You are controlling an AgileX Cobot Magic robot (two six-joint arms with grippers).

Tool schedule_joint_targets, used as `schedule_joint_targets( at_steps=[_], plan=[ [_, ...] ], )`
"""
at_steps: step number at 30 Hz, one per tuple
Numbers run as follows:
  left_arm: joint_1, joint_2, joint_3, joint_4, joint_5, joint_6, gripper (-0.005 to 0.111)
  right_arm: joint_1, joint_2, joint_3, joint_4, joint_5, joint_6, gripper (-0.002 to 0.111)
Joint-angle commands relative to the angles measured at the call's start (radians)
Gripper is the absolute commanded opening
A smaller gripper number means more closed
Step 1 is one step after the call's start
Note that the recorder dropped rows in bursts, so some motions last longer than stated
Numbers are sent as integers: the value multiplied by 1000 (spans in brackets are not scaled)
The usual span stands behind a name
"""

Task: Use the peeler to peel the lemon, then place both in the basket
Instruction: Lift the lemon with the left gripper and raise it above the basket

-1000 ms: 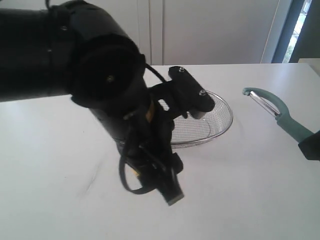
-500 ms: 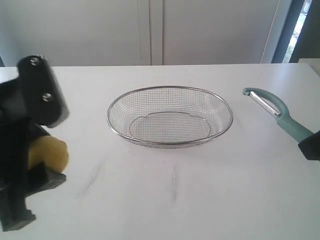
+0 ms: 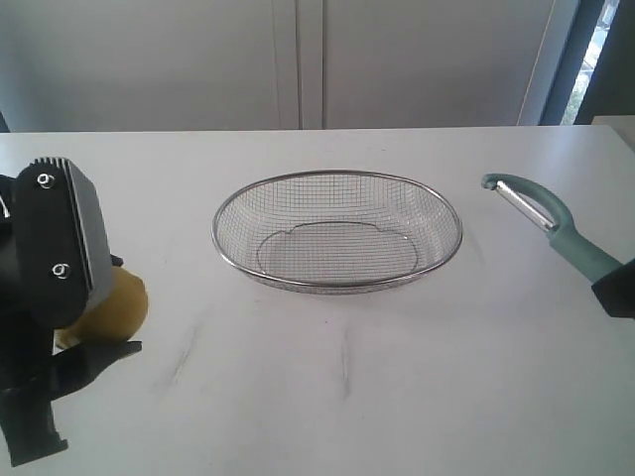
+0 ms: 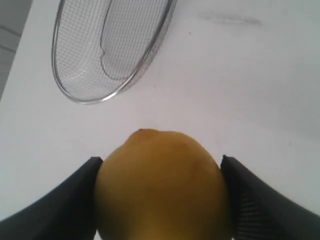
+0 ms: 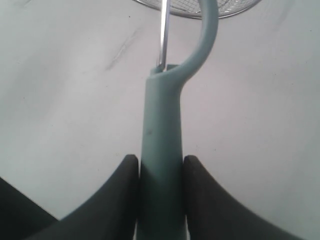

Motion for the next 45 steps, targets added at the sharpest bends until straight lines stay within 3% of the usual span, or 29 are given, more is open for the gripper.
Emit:
schedule_joint_targets(
  at_steps=[1,19,33,45],
  plan=[
    [2,-7,33,6,-109,-5,0,-11,-8,1,7,-4,-2,0],
    [2,-4,44,9,-244,-1,0,-11,-8,1,-4,-12,-1,0],
    [2,188,38,-2,-310,-68,0,-11,-8,1,146,-338,20,0],
    [52,189,-49,-97,-187,-136,0,-11,-8,1,177,-430,24,0]
  ],
)
